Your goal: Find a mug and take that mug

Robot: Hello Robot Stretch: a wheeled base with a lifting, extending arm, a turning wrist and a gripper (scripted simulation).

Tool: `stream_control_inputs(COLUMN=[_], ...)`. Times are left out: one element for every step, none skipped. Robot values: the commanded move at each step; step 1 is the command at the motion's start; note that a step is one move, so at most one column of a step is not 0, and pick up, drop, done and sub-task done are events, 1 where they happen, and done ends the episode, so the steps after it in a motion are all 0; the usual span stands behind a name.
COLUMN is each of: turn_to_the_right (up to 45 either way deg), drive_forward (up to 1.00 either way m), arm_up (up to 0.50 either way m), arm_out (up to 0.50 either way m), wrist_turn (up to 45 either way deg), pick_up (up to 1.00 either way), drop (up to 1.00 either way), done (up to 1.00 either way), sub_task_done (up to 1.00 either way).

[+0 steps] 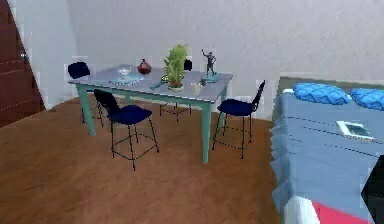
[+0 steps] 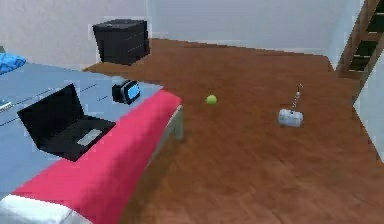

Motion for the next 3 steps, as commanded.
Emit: stream_control_inputs(turn_to_the_right=[0.0,9.0,0.0], drive_forward=[1.0,0.0,0.1], arm_up=[0.0,0.0,0.0], arm_out=[0.0,0.0,0.0], wrist_turn=[0.0,0.0,0.0], pick_up=[0.0,0.0,0.0], drop=[0.0,0.0,0.0], done=[0.0,0.0,0.0], sub_task_done=[0.0,0.0,0.0])
